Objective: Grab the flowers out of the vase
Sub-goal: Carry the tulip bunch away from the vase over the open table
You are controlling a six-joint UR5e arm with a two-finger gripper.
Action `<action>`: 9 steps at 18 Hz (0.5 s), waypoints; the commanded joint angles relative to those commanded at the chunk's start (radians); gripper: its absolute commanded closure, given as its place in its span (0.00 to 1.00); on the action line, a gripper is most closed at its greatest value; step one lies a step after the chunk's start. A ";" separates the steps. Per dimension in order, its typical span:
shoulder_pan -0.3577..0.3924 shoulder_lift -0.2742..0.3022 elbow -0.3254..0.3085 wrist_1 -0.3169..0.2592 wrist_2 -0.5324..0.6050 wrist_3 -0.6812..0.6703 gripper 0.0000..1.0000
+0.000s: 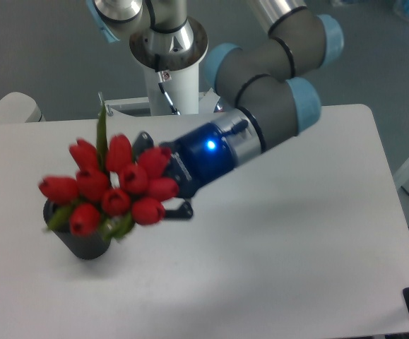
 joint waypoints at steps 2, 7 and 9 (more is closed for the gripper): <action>0.014 -0.012 0.008 0.003 0.090 0.003 0.96; 0.019 -0.048 0.067 0.000 0.371 -0.005 1.00; 0.017 -0.060 0.078 0.002 0.433 0.000 1.00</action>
